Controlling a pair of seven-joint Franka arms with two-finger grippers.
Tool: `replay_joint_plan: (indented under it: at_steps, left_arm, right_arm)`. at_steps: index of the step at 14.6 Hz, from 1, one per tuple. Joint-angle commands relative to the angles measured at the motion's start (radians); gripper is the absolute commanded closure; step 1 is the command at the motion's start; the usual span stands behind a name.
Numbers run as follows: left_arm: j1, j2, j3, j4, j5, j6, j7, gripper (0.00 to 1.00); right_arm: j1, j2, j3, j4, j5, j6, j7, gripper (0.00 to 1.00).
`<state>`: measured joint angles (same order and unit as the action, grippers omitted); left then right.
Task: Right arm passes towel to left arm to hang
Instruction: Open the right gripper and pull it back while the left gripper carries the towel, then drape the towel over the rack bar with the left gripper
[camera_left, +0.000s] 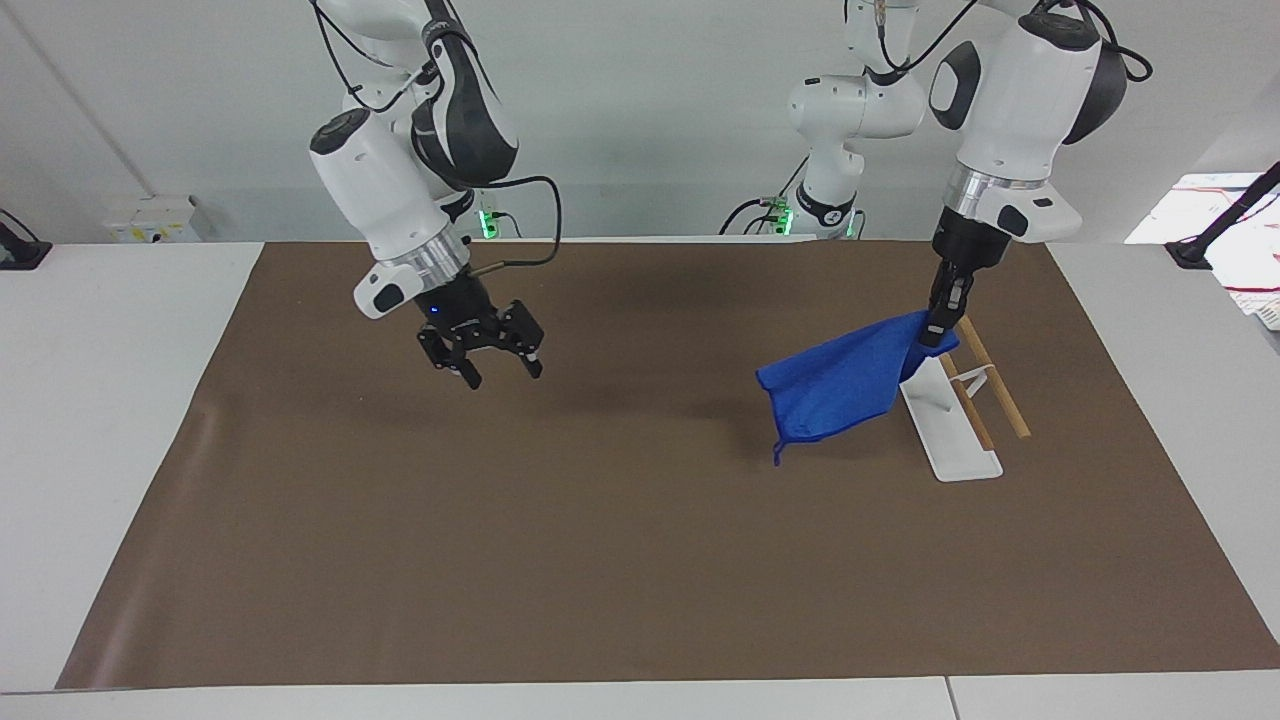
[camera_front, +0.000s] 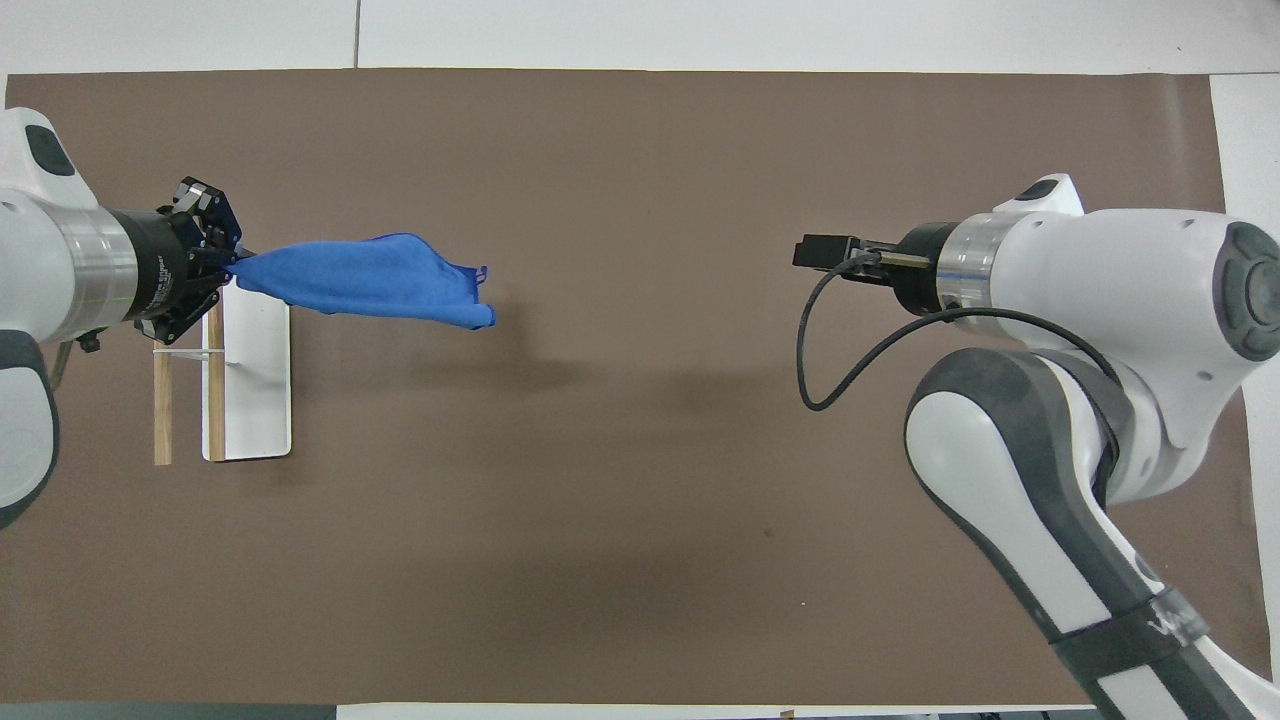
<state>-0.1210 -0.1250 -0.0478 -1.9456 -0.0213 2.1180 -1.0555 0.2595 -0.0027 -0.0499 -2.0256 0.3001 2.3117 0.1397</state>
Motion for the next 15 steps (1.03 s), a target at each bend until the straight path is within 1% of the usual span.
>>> replay_joint_plan:
  at_steps: [1,3,4,6,9,10,11,12,13,15]
  left_arm:
    - [0.041,-0.035,0.0,-0.033,0.012,-0.015,0.341,1.0]
    - [0.086,-0.035,0.002,-0.035,0.012,-0.013,0.6,1.0]
    - [0.11,-0.035,0.002,-0.035,0.012,-0.007,0.653,1.0]
    - [0.124,-0.032,0.0,-0.039,0.017,0.005,0.672,1.0]
    - [0.127,-0.03,0.002,-0.052,0.024,0.025,0.673,1.0]
    - [0.132,-0.033,0.002,-0.065,0.024,0.036,0.673,1.0]
    - [0.144,-0.032,0.0,-0.078,0.024,0.063,0.673,1.0]
    - [0.146,-0.03,0.0,-0.085,0.024,0.086,0.678,1.0]
    - [0.161,-0.028,0.002,-0.088,0.024,0.092,0.693,1.0]
    - [0.198,-0.028,0.0,-0.088,0.024,0.094,0.745,1.0]
  right_arm:
    - [-0.074,-0.016,0.013,0.065,-0.157,-0.165,-0.034,0.0]
    - [-0.109,-0.016,0.012,0.148,-0.238,-0.324,-0.034,0.0]
    - [-0.124,-0.019,0.01,0.192,-0.274,-0.407,-0.034,0.0]
    - [-0.154,-0.031,0.007,0.275,-0.315,-0.542,-0.048,0.0]
    - [-0.174,-0.048,0.004,0.379,-0.344,-0.67,-0.071,0.0]
    - [-0.183,-0.04,0.005,0.44,-0.37,-0.72,-0.078,0.0]
    - [-0.186,-0.025,0.005,0.511,-0.383,-0.795,-0.084,0.0]
    - [-0.203,0.01,0.005,0.583,-0.378,-0.87,-0.086,0.0]
    - [-0.223,0.024,0.005,0.614,-0.371,-0.899,-0.086,0.0]
    - [-0.229,0.014,0.007,0.57,-0.365,-0.891,-0.08,0.0]
